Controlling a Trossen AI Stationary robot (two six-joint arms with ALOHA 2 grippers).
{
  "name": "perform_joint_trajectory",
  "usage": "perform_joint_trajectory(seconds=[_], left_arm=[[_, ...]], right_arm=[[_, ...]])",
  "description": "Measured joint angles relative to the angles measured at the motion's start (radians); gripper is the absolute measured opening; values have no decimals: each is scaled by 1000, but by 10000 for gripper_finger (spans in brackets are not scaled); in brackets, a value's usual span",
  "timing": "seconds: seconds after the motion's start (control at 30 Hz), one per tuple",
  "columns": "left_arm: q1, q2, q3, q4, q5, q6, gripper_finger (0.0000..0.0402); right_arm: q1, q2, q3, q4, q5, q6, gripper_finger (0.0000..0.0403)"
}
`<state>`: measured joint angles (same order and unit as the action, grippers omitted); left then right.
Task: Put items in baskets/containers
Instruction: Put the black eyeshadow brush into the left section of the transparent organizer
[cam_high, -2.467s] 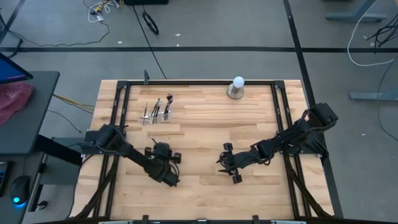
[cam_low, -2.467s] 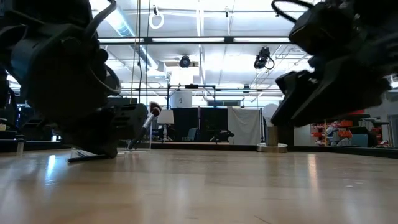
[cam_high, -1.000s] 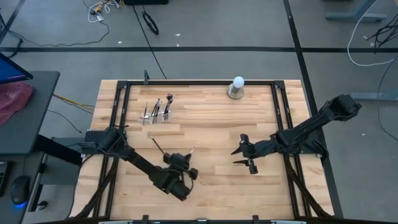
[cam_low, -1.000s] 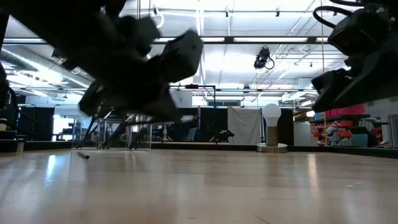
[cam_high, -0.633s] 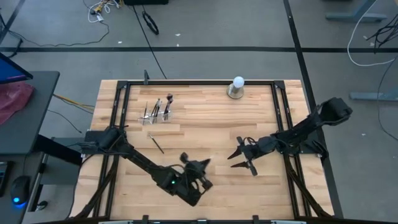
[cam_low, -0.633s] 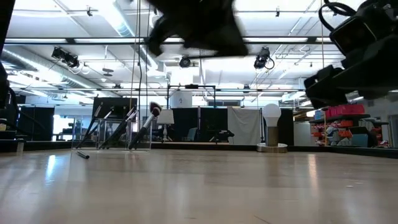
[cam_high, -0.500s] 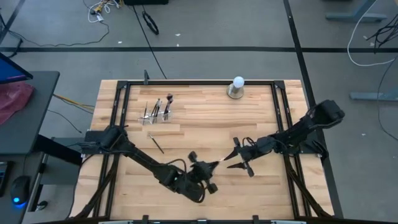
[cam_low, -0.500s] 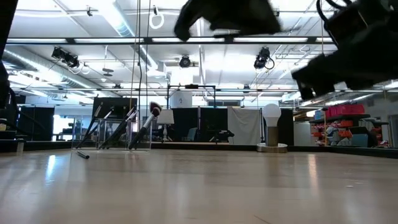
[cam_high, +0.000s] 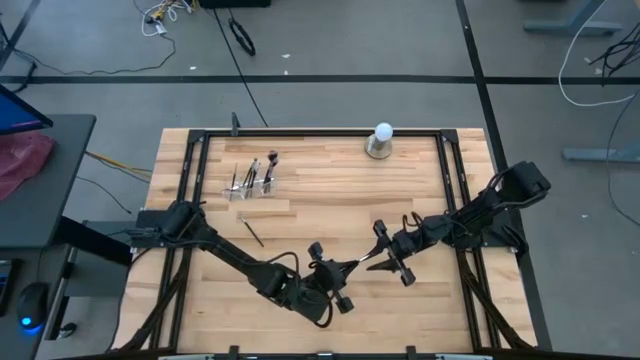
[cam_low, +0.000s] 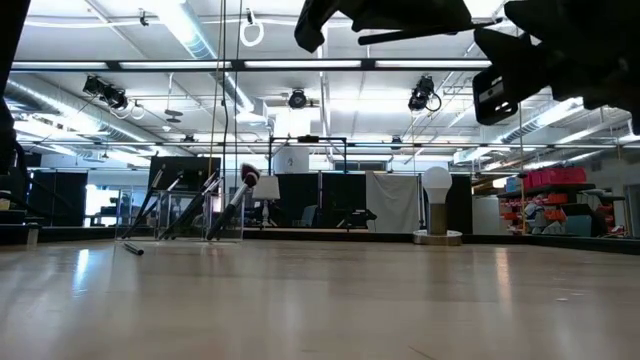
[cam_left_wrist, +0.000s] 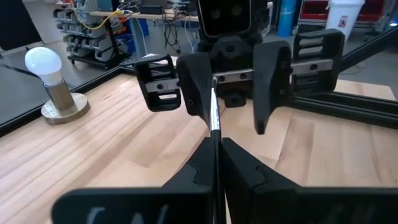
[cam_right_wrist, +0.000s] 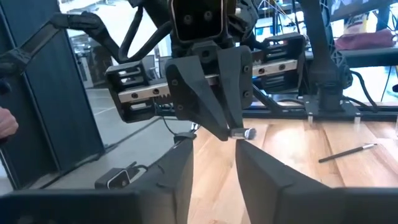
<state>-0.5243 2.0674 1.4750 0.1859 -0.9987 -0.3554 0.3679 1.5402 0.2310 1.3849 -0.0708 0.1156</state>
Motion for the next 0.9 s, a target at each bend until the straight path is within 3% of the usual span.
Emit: perform_joint_trajectory(seconds=[0.37,0.73,0.9], left_arm=[[0,-2,0,-4,3,-3,15],[6,-2,0,-5,2,-7,16],[6,-2,0,-4,2,-8,16]], right_arm=[[-9,-2,0,0,62,82,77],[-4,-3,0,9,55,85,120],[-4,-3,0,20,54,82,79]])
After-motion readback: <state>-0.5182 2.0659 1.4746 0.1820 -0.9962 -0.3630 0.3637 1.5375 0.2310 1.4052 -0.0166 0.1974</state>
